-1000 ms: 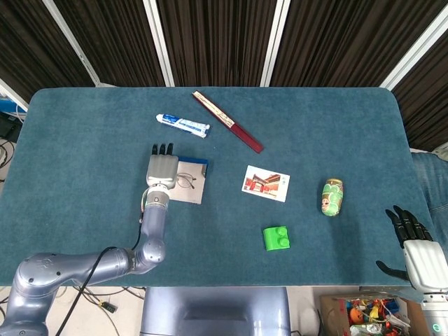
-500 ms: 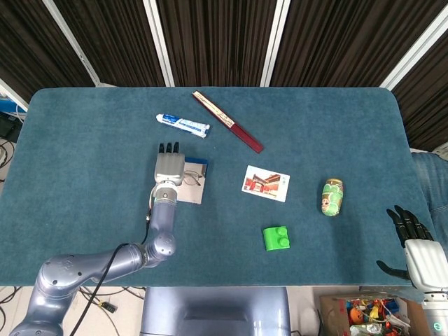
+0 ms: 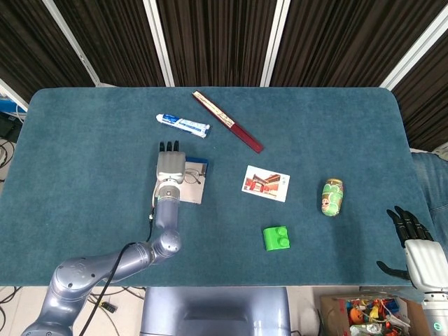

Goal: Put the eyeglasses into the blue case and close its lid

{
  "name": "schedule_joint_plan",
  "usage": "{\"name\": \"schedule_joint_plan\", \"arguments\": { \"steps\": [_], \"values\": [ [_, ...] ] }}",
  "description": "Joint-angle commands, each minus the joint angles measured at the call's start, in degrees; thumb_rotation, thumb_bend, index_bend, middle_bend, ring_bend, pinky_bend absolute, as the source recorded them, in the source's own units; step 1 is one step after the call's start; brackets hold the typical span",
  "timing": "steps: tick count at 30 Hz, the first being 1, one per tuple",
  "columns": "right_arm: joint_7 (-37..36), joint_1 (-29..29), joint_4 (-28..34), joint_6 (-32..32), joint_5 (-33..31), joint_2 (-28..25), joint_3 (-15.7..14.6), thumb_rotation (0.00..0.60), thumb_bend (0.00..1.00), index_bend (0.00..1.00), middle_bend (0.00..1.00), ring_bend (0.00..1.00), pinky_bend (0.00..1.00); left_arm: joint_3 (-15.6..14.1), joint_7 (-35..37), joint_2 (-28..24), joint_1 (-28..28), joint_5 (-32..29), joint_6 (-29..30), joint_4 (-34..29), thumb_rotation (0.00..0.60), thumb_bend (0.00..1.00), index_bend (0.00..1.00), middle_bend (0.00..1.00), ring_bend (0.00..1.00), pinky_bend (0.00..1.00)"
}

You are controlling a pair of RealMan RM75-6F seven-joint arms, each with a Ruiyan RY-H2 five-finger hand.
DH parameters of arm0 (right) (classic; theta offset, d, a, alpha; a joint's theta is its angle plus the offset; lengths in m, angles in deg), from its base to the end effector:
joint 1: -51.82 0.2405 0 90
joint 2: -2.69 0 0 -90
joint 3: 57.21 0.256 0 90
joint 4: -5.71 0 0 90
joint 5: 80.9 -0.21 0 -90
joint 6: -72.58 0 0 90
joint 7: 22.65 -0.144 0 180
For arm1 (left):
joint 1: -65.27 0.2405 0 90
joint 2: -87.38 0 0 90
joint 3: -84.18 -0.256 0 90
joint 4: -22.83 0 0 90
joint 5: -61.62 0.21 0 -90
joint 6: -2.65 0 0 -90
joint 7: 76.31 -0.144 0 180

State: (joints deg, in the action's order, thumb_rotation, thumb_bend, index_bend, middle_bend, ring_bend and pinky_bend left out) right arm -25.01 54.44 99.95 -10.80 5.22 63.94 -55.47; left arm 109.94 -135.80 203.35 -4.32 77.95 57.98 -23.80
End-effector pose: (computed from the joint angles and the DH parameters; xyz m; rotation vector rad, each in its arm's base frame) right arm -0.3179 -0.1642 0.1654 1.3807 -0.9811 0.8673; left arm -0.0700 0.4414 -0.0912 -1.5779 -0.9176 -0.4659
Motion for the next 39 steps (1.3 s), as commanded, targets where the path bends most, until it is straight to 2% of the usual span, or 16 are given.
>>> {"name": "schedule_joint_plan", "arguments": {
  "steps": [1,33,39],
  "values": [
    [-0.01,-0.01,0.03,-0.02,-0.03,-0.02,0.02,0.600,0.11,0.00,0.00,0.03,0.18,0.45,-0.11,0.73,-0.36,0.19,-0.50,1.52,0.600,0.44,0.57,0.06,0.00,0.00],
    [-0.13,-0.03,0.52,0.34,-0.51,-0.28,0.08,0.600,0.12,0.00,0.00,0.03,0.18,3.33,1.68,4.08,-0.69,4.54,-0.10,6.45,0.600,0.44,0.57,0.06,0.00,0.00],
    [-0.29,0.02,0.56,0.47,-0.27,-0.39,-0.06,0.600,0.12,0.00,0.00,0.03,0.18,3.73,2.12,3.99,-0.37,5.46,0.12,5.86,0.600,0.42,0.49,0.05,0.00,0.00]
  ]
}}
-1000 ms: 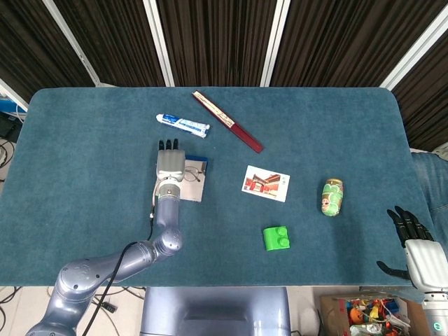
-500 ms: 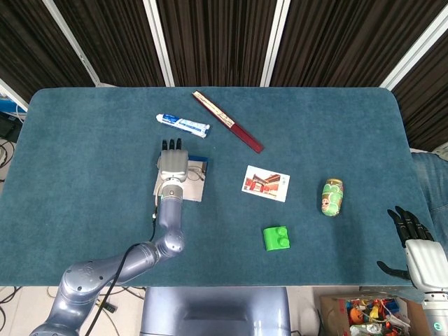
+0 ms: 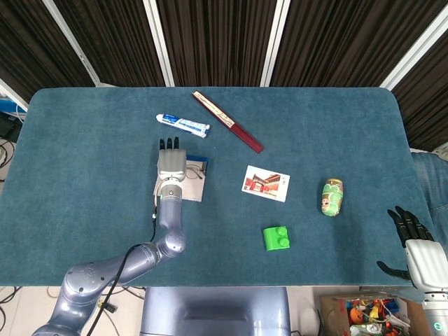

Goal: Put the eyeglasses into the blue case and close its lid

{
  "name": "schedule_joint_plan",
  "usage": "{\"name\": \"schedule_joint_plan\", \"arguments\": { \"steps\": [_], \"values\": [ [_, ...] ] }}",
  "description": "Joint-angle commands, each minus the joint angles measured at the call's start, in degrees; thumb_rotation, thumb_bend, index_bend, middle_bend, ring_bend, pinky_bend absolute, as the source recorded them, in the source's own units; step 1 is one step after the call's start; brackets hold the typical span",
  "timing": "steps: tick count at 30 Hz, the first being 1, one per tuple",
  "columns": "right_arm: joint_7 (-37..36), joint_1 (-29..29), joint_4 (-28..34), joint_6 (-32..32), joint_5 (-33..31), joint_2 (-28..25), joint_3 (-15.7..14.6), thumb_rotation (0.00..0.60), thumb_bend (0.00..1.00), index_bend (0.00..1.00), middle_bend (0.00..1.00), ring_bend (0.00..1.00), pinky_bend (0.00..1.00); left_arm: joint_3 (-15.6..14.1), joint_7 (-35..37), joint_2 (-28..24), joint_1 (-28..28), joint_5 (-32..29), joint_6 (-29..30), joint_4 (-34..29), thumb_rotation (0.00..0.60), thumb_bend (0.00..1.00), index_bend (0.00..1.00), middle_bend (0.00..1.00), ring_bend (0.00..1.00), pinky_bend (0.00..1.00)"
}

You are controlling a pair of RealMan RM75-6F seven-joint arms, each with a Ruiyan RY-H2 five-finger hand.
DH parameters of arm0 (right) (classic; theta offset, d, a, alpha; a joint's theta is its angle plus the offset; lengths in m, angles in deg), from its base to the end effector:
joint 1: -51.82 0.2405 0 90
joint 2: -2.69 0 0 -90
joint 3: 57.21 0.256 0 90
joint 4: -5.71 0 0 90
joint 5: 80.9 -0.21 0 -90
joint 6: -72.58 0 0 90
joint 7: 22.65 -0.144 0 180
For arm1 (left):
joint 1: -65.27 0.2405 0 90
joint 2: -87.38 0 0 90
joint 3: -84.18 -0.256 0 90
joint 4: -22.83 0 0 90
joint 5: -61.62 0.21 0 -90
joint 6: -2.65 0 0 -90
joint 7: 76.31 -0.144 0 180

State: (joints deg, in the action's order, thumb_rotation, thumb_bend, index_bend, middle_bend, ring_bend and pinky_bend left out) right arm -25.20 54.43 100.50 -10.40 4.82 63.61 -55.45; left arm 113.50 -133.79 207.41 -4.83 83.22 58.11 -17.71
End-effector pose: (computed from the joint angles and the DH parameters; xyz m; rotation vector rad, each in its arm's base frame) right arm -0.3178 -0.1641 0.1658 1.3756 -0.9944 0.8650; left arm -0.0653 0.4444 -0.0957 -1.5288 -0.9003 -0.5069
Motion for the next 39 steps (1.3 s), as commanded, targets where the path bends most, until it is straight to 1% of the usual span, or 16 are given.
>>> {"name": "schedule_joint_plan", "arguments": {
  "steps": [1,4,8,14,19,23,26,27,28,30,32,33,35,37,39],
  "values": [
    [-0.10,0.04,-0.02,0.10,0.16,-0.10,-0.10,0.600,0.12,0.00,0.00,0.03,0.18,0.18,-0.01,-0.09,0.21,0.22,-0.03,-0.32,0.600,0.42,0.47,0.05,0.00,0.00],
    [-0.19,0.06,0.02,0.20,0.09,-0.14,-0.10,0.600,0.12,0.00,0.00,0.03,0.18,0.18,-0.78,-0.13,0.45,0.02,-0.12,-0.52,0.600,0.39,0.45,0.05,0.00,0.00],
    [-0.29,0.09,0.10,0.37,-0.03,-0.22,-0.11,0.600,0.12,0.00,0.00,0.03,0.18,0.29,-1.63,-0.18,0.59,-0.08,-0.11,-0.82,0.600,0.39,0.44,0.05,0.00,0.00],
    [-0.31,0.15,0.24,0.55,-0.22,-0.32,-0.07,0.600,0.12,0.00,0.00,0.03,0.18,0.47,-0.37,-0.68,0.78,1.68,0.92,-2.37,0.600,0.39,0.44,0.05,0.00,0.00],
    [-0.38,0.17,0.27,0.63,-0.22,-0.37,-0.09,0.600,0.12,0.00,0.00,0.03,0.18,0.07,1.52,-2.29,2.21,3.91,2.87,-6.53,0.600,0.39,0.45,0.05,0.00,0.00],
    [-0.40,0.16,0.33,0.66,-0.25,-0.39,-0.11,0.600,0.12,0.00,0.00,0.03,0.18,-1.08,2.49,-4.18,4.21,5.54,4.31,-11.31,0.600,0.39,0.44,0.05,0.00,0.00],
    [-0.43,0.15,0.40,0.69,-0.34,-0.42,-0.10,0.600,0.12,0.00,0.00,0.03,0.18,-3.42,3.95,-7.36,7.53,8.30,6.54,-19.24,0.600,0.40,0.42,0.07,0.00,0.00],
    [-0.45,0.15,0.43,0.74,-0.39,-0.43,-0.09,0.600,0.12,0.00,0.00,0.03,0.18,-4.89,4.67,-9.26,9.47,9.80,7.82,-23.86,0.600,0.40,0.41,0.08,0.00,0.02],
    [-0.46,0.17,0.45,0.78,-0.42,-0.44,-0.10,0.600,0.12,0.00,0.00,0.03,0.18,-5.87,5.14,-10.56,10.75,10.78,8.74,-26.97,0.600,0.40,0.39,0.09,0.00,0.05],
    [-0.44,0.18,0.52,0.85,-0.49,-0.46,-0.09,0.600,0.12,0.00,0.00,0.03,0.18,-7.90,5.91,-13.41,13.35,12.54,10.45,-33.21,0.600,0.40,0.35,0.11,0.03,0.15],
    [-0.46,0.18,0.58,0.91,-0.56,-0.48,-0.09,0.600,0.12,0.00,0.00,0.03,0.18,-9.64,7.16,-16.25,15.88,14.22,12.00,-39.17,0.600,0.40,0.27,0.15,0.11,0.30],
    [-0.43,0.20,0.61,0.95,-0.58,-0.49,-0.10,0.600,0.12,0.00,0.00,0.03,0.18,-10.61,7.72,-17.68,17.00,15.07,12.43,-41.75,0.600,0.40,0.25,0.17,0.14,0.35],
    [-0.42,0.21,0.68,1.03,-0.65,-0.50,-0.09,0.600,0.12,0.00,0.00,0.03,0.18,-12.36,9.10,-20.27,19.06,16.05,12.39,-46.36,0.600,0.42,0.16,0.22,0.22,0.44],
    [-0.40,0.22,0.76,1.05,-0.69,-0.50,-0.09,0.600,0.12,0.00,0.00,0.03,0.18,-13.58,10.95,-22.79,20.83,15.69,10.98,-50.52,0.600,0.43,0.09,0.27,0.26,0.47],
    [-0.40,0.20,0.81,1.01,-0.71,-0.50,-0.07,0.600,0.12,0.00,0.00,0.03,0.18,-13.91,13.32,-25.24,22.27,14.17,8.79,-54.06,0.600,0.45,0.03,0.34,0.31,0.48]
  ]
}}
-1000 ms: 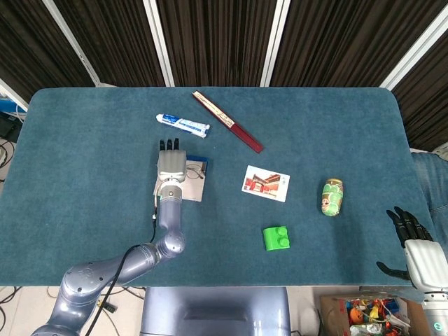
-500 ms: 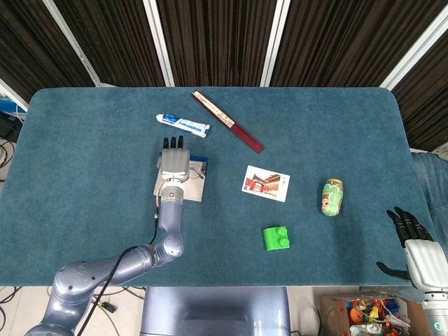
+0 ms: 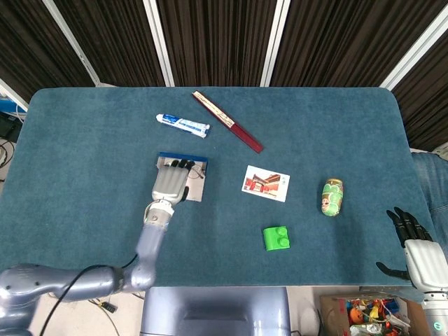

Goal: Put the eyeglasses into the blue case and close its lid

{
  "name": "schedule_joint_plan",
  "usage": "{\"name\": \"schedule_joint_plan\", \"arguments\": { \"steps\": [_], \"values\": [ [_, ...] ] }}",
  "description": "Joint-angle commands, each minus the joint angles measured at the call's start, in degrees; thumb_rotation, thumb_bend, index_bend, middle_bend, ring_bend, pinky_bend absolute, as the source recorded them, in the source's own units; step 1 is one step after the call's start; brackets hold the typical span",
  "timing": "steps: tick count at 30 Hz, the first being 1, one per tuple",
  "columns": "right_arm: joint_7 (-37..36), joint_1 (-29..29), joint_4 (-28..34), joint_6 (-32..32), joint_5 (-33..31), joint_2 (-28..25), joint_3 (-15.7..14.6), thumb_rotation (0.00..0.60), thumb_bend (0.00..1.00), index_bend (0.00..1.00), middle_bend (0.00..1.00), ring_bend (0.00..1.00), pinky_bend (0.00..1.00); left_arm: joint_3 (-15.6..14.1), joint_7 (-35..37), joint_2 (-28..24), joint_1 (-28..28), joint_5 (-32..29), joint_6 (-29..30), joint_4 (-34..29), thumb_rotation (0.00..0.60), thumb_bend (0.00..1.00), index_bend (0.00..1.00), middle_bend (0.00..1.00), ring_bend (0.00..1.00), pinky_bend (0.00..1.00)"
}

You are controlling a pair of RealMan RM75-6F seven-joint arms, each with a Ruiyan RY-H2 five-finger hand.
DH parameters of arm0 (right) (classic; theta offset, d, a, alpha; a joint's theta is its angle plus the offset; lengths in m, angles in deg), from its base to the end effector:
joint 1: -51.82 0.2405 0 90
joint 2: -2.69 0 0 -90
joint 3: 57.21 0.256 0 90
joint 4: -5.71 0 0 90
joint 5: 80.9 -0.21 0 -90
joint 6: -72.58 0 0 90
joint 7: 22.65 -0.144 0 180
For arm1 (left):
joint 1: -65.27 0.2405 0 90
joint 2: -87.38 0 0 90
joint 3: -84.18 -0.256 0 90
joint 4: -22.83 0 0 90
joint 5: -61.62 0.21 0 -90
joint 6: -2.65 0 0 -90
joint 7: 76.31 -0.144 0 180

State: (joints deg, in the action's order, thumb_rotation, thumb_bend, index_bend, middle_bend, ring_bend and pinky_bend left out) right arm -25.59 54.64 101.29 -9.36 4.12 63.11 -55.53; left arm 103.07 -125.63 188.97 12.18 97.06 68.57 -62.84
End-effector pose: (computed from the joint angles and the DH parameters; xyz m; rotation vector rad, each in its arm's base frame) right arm -0.3178 -0.1646 0.1653 1.3729 -1.0210 0.8583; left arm -0.0737 0.3584 -0.0532 -1.7178 -0.9497 -0.7598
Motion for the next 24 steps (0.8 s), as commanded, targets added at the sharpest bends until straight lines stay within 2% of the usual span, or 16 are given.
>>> {"name": "schedule_joint_plan", "arguments": {
  "steps": [1,4,9,24],
  "values": [
    [-0.02,-0.03,0.04,-0.04,-0.02,0.00,0.01,0.600,0.12,0.00,0.00,0.03,0.18,-3.60,6.24,-7.81,5.81,-0.17,-2.57,-10.08,0.600,0.45,0.01,0.38,0.36,0.49],
    [-0.10,-0.03,0.10,0.07,-0.15,0.00,0.00,0.600,0.12,0.00,0.00,0.03,0.18,-4.80,7.70,-9.45,6.69,0.42,-3.73,-10.68,0.600,0.45,0.00,0.47,0.45,0.53],
    [-0.36,-0.01,0.28,0.26,-0.40,-0.12,0.04,0.600,0.12,0.00,0.00,0.03,0.18,-5.40,10.30,-9.27,7.29,0.35,-4.76,-8.48,0.600,0.46,0.00,0.56,0.50,0.58],
    [-0.56,0.06,0.54,0.68,-0.86,-0.32,0.10,0.600,0.12,0.00,0.00,0.03,0.18,-4.67,12.51,-5.45,5.43,-1.34,-6.55,-0.94,0.600,0.47,0.00,0.59,0.53,0.58]
  ]
}}
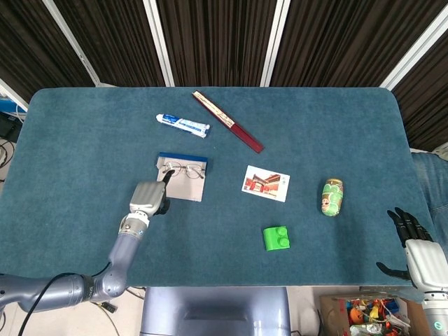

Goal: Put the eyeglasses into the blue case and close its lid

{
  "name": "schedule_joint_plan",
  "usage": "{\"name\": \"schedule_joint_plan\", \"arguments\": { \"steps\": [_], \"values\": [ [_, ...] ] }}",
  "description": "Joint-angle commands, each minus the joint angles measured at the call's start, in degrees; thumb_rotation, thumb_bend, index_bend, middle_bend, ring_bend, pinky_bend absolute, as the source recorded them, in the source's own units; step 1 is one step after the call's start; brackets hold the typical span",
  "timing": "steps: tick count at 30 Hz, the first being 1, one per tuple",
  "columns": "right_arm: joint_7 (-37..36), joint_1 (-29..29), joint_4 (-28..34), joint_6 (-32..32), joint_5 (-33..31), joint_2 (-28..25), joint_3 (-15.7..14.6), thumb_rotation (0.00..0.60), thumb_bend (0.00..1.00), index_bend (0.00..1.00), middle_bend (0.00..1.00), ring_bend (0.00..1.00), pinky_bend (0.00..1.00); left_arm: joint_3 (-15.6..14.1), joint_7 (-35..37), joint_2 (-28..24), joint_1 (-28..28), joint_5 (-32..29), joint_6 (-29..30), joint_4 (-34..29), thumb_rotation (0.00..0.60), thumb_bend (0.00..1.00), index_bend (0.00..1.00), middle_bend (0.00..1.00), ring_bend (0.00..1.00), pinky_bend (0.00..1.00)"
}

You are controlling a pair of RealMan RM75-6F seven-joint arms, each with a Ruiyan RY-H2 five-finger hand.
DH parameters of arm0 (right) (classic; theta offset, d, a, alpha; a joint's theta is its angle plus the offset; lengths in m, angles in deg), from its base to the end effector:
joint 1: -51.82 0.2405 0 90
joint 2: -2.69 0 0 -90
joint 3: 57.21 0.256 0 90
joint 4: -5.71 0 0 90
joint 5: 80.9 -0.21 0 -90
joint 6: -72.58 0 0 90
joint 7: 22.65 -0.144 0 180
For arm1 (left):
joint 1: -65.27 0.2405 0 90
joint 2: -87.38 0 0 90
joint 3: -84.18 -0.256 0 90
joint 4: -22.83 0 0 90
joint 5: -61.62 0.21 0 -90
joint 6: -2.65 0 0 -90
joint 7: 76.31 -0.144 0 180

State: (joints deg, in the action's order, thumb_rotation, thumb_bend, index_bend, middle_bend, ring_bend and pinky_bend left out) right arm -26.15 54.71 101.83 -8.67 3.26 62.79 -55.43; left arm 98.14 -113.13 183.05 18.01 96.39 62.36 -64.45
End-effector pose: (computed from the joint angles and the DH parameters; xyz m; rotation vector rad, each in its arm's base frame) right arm -0.3185 -0.1650 0.1656 1.3604 -1.0444 0.8559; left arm -0.1342 0.3453 -0.0471 -1.6936 -1.1852 -0.7223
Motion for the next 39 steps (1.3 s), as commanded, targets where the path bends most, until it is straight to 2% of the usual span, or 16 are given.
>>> {"name": "schedule_joint_plan", "arguments": {
  "steps": [1,19,39],
  "values": [
    [-0.01,-0.01,-0.01,-0.01,-0.01,0.00,-0.01,0.600,0.12,0.00,0.00,0.03,0.18,0.42,0.00,0.65,-0.61,-1.04,-0.52,1.01,0.600,0.49,0.00,0.59,0.53,0.59],
    [0.06,-0.05,0.10,0.00,-0.30,-0.05,0.11,0.600,0.12,0.00,0.00,0.03,0.18,3.01,-2.54,3.16,-5.04,-8.80,-2.22,5.43,0.600,0.51,0.00,0.66,0.57,0.60],
    [0.15,-0.09,0.29,0.15,-0.69,-0.14,0.19,0.600,0.12,0.00,0.00,0.03,0.18,2.98,-3.80,5.45,-7.37,-12.07,-2.56,9.62,0.600,0.51,0.00,0.70,0.61,0.61]
  ]
}}
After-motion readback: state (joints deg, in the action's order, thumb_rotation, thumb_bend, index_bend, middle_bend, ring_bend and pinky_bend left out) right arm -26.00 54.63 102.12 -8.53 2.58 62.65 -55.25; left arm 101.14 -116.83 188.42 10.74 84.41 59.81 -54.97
